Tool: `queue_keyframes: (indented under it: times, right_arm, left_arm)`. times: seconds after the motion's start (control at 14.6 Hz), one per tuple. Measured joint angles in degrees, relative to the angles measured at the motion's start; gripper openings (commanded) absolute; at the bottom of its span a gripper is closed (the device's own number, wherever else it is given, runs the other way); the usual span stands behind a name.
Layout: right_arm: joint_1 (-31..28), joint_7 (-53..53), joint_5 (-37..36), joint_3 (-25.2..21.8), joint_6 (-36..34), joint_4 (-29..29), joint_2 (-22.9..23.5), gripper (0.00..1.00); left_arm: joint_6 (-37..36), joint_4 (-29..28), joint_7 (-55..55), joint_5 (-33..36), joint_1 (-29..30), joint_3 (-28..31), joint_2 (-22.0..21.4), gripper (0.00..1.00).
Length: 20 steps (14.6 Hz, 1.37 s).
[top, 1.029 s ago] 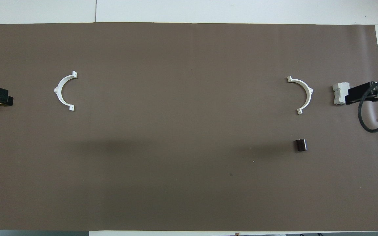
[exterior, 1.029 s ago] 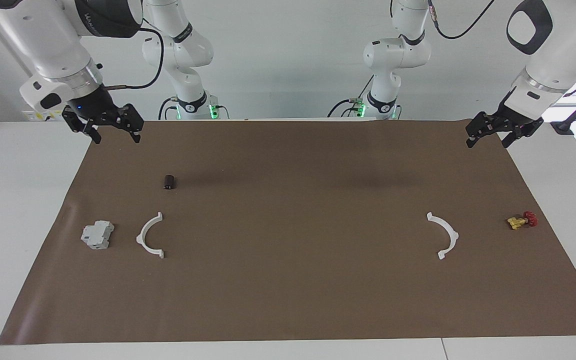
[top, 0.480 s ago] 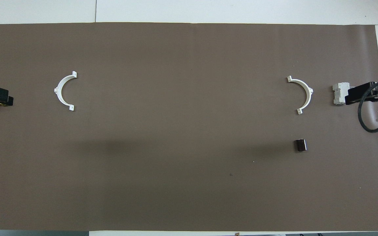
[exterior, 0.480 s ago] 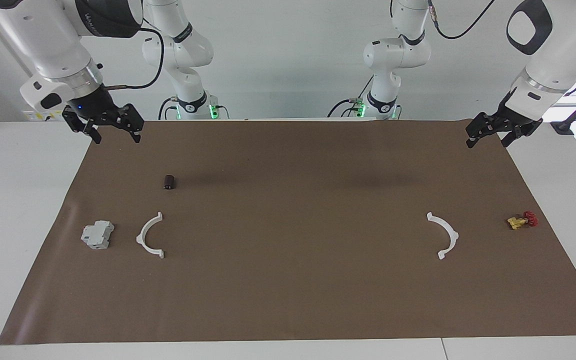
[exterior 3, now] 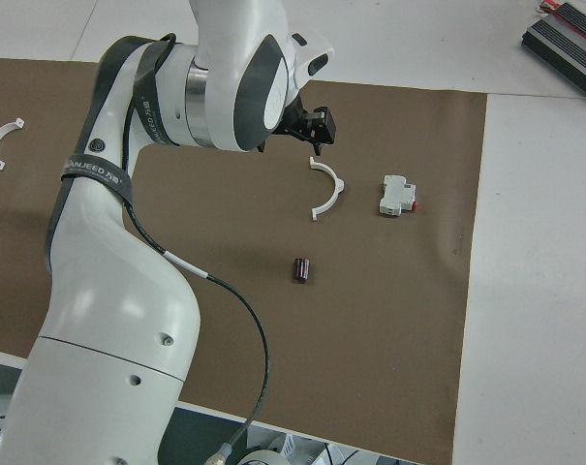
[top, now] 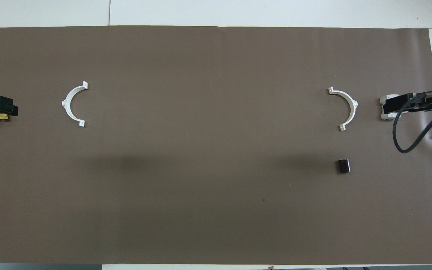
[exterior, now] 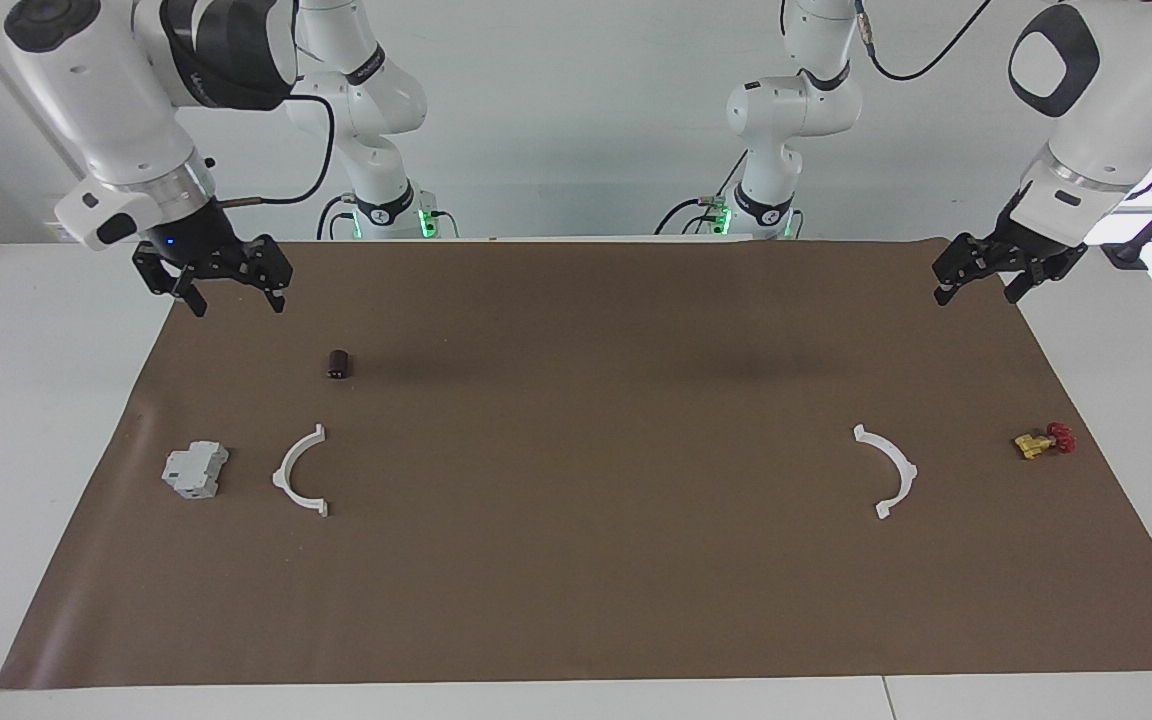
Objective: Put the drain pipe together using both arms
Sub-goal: 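Grasp the white clamp half with the left gripper while the right gripper grasps the other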
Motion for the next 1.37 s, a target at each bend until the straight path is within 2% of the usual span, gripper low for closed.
queue_keyframes:
  times: [0.14,0.34,0.55,0.69,0.75,0.96,1.23,1.37]
  right_arm:
    - [-0.1,-1.1,0.0,0.0,7.1,-2.3,3.4,1.00]
    - [-0.3,-5.7,0.0,0.0,17.4,-2.9,11.7,1.00]
    - [-1.9,-10.5,0.2,0.0,21.6,-2.8,18.1,1.00]
    - [-4.0,-17.3,4.4,0.0,23.5,-2.8,21.5,0.94]
    - [-4.7,-19.8,6.0,0.0,24.2,-2.9,22.9,0.86]
    - [-4.7,-20.7,6.9,0.2,27.3,-3.9,24.4,0.82]
    - [-4.6,-20.7,7.0,0.4,29.8,-4.7,25.3,0.67]
    - [-4.6,-20.7,7.0,0.5,30.0,-4.8,25.6,0.56]
  left_arm:
    - [3.9,-2.3,0.0,0.0,0.0,0.0,0.4,1.00]
    - [10.7,-5.5,0.0,0.0,-0.1,-0.1,3.0,1.00]
    - [19.7,-7.7,0.1,0.0,-0.1,-0.1,8.4,0.98]
    - [25.7,-9.7,0.1,0.0,-0.1,-0.1,11.5,0.97]
    - [28.6,-11.0,0.3,0.0,-0.1,-0.1,12.5,0.97]
    - [34.4,-13.8,0.6,0.1,-0.1,-0.1,14.3,0.96]
    - [40.8,-14.3,3.7,0.1,0.0,0.0,18.4,0.96]
    - [43.8,-14.3,5.4,0.1,0.7,0.0,20.7,0.94]
